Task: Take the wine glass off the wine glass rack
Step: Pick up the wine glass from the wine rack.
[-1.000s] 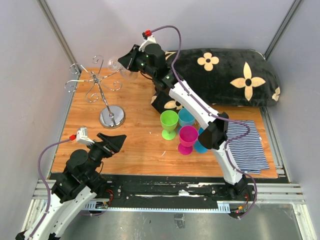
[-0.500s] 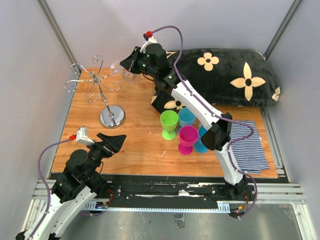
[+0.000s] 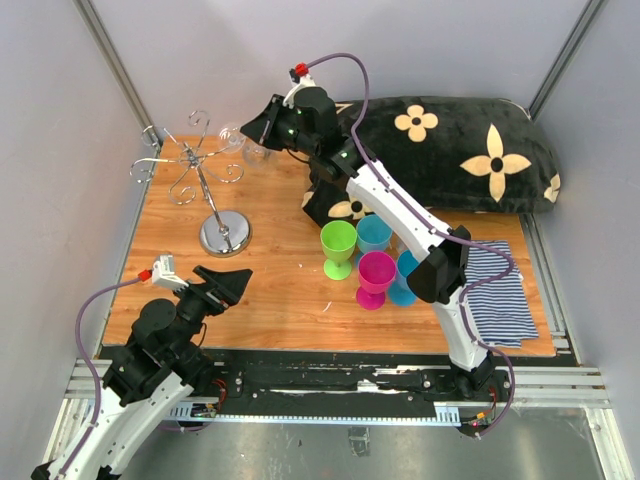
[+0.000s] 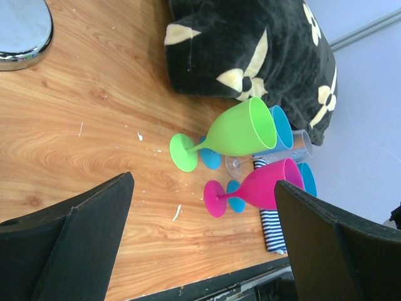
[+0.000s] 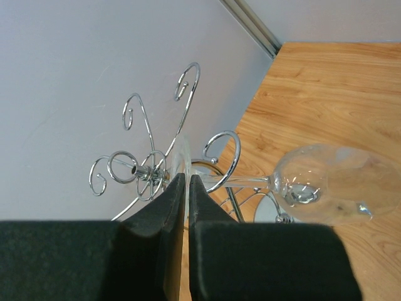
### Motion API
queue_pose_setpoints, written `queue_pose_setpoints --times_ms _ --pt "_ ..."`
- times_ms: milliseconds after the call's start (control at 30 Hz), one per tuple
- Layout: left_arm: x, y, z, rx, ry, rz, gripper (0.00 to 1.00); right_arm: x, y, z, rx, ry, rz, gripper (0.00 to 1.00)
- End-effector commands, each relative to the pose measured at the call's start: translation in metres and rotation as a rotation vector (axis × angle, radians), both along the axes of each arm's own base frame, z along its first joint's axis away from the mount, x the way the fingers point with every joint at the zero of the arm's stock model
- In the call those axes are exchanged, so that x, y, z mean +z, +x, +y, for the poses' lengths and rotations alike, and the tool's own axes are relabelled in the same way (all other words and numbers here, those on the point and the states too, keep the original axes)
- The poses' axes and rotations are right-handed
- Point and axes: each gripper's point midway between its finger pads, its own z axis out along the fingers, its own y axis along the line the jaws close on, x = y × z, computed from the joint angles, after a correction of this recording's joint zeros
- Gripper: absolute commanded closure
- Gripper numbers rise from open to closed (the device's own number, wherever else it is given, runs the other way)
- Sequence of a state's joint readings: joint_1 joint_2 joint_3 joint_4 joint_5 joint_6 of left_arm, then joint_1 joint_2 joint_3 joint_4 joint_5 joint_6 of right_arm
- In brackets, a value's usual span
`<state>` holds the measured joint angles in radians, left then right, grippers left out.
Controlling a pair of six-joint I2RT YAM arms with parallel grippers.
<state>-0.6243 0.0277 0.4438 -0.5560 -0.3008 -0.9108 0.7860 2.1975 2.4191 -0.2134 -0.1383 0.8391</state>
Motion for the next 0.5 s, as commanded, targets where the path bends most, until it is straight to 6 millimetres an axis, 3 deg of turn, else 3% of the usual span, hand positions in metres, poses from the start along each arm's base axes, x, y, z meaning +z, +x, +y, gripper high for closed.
queue_pose_setpoints --times_ms 0,467 --pt "0.009 0.002 0.004 0.024 -0.02 -0.03 0.0 0.034 -0.017 0.009 0.045 0.079 -0.041 0.99" --pt "0.019 0.01 -0.011 -0.021 -0.013 -0.056 0.0 0.027 -0.023 0.004 0.05 0.055 -0.031 0.99"
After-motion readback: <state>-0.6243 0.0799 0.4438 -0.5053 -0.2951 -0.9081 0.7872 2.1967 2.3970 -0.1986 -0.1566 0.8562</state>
